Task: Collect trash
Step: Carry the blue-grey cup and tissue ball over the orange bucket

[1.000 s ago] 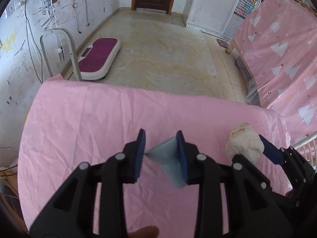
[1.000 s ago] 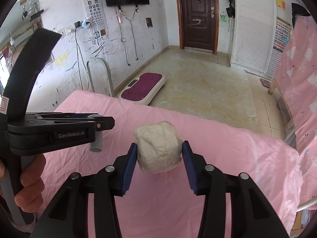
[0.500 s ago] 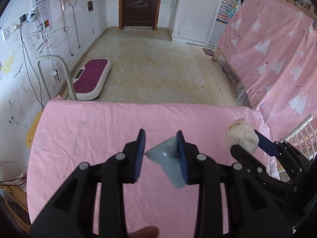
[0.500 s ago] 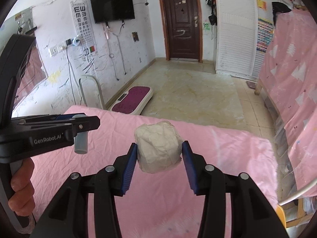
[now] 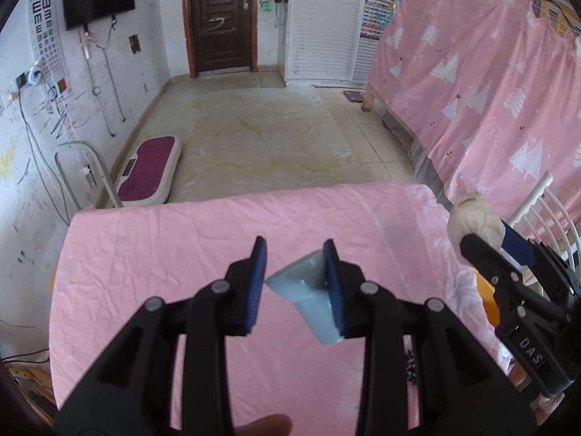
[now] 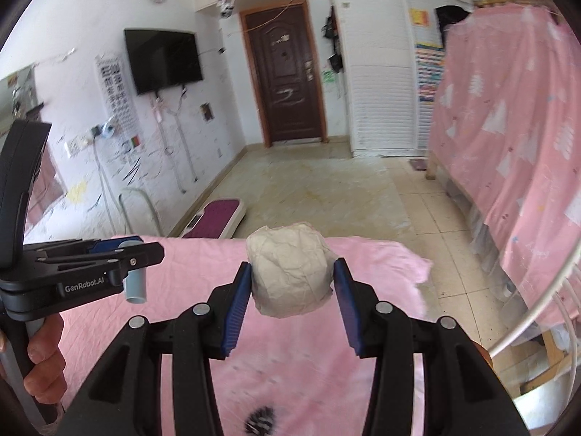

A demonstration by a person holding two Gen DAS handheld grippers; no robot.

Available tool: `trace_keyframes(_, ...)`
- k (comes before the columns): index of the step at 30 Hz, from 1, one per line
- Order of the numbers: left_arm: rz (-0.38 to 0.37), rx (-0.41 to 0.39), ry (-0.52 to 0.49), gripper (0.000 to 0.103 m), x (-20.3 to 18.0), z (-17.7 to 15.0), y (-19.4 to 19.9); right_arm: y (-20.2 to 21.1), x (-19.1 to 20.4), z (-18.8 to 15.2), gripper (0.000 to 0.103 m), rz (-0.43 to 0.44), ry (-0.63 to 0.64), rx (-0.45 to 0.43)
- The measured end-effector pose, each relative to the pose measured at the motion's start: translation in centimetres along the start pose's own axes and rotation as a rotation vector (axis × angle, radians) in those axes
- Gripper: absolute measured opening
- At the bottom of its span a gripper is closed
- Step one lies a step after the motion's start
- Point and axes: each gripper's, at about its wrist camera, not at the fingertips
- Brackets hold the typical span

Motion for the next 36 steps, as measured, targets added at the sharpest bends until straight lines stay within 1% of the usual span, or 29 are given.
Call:
trace_keyframes(6, -0.057, -0.019, -0.067, 0.03, -3.9, -0.4, 0.9, 3.7, -3.9, -1.0, 0.036, -0.081, -0.044, -0.058)
trace_keyframes(13, -0.196, -0.057, -0.143, 0.03, -8.8, -0.9, 1.8, 7.9, -8.5, -2.9, 0.036, -0.178, -0.098, -0.11)
trace_keyframes(18, -0.255, -0.073, -0.2, 0.03, -12.5, -1.4, 2.1, 9.9, -12.0, -4.6, 0.036, -0.223, -0.139, -0.112)
trace_keyframes(22, -0.286, -0.068, -0.244, 0.03, -15.1, -2.0, 2.1, 10.4, -14.1, -6.0, 0.036, -0.246, -0.172, -0.1)
trace_keyframes(28, -0.333, -0.054, -0.296, 0.03, -18.6, -2.8, 2.1, 9.5, -15.3, -7.2, 0.036, -0.265, -0.212, -0.073)
trace_keyframes(33, -0.355, -0.052, -0.335, 0.03, -20.9, -3.5, 2.1, 8.9, -16.9, -9.0, 0.036, -0.278, -0.238, -0.03)
trace_keyframes(36, -0.366, -0.044, -0.348, 0.03, -22.0, -3.8, 1.9, 8.3, -17.6, -9.7, 0.038, -0.273, -0.259, 0.007)
Point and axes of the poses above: each gripper's, at about its wrist camera, not at the fingertips, and y roughly against the way its jaws point, x to its left, z to its top, and after that the axes turned 5 degrees about -x, right-handed
